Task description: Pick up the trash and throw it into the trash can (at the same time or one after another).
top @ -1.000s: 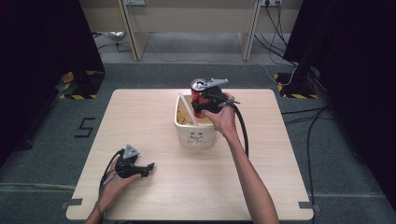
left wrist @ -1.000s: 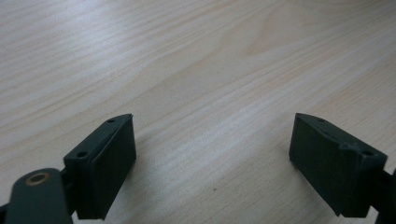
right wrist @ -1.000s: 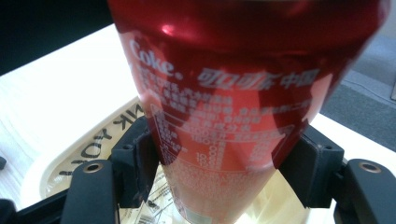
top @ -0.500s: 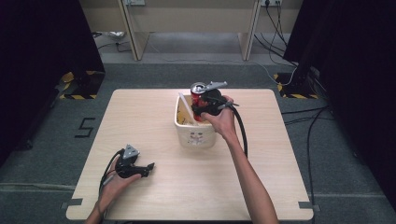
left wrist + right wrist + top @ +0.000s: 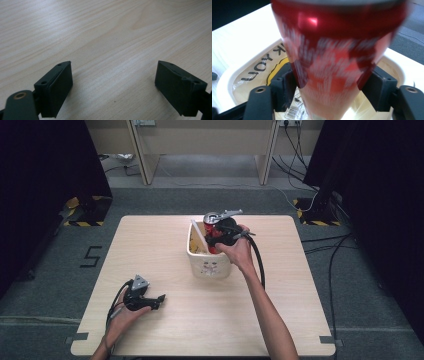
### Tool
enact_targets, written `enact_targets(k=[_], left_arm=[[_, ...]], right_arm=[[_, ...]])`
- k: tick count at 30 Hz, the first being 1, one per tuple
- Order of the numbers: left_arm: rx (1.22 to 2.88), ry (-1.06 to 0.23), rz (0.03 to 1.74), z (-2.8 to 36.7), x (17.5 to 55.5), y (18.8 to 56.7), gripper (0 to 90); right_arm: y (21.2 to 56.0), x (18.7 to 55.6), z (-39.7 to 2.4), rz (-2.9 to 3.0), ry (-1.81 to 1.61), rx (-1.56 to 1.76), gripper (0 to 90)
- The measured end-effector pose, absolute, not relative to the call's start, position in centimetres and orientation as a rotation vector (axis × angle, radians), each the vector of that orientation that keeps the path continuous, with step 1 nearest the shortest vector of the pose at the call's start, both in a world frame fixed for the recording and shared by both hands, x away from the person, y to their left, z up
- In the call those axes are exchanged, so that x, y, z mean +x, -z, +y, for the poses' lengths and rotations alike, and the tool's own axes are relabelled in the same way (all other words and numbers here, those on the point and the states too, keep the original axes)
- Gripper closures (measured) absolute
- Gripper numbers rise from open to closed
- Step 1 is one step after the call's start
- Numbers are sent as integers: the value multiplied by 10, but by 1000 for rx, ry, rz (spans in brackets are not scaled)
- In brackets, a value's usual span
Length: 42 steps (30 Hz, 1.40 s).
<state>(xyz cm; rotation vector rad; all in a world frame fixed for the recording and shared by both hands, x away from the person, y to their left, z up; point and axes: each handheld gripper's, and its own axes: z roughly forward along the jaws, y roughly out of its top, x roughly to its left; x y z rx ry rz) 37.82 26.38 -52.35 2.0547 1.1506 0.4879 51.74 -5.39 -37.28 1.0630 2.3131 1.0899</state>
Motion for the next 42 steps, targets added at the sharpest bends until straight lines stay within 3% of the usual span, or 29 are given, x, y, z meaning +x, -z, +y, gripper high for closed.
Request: enact_targets(k=[4, 21, 42], left_arm=[[2053, -488, 1152, 264, 378, 524, 137], [2053, -487, 1152, 264, 378, 523, 137], [2052, -489, 1151, 264, 378, 524, 136]], right_arm=[[369, 516, -56, 2289, -1112, 1069, 246], [352, 509, -69, 2232, -1159, 1051, 231], [347, 503, -131, 2115, -1163, 1162, 232]])
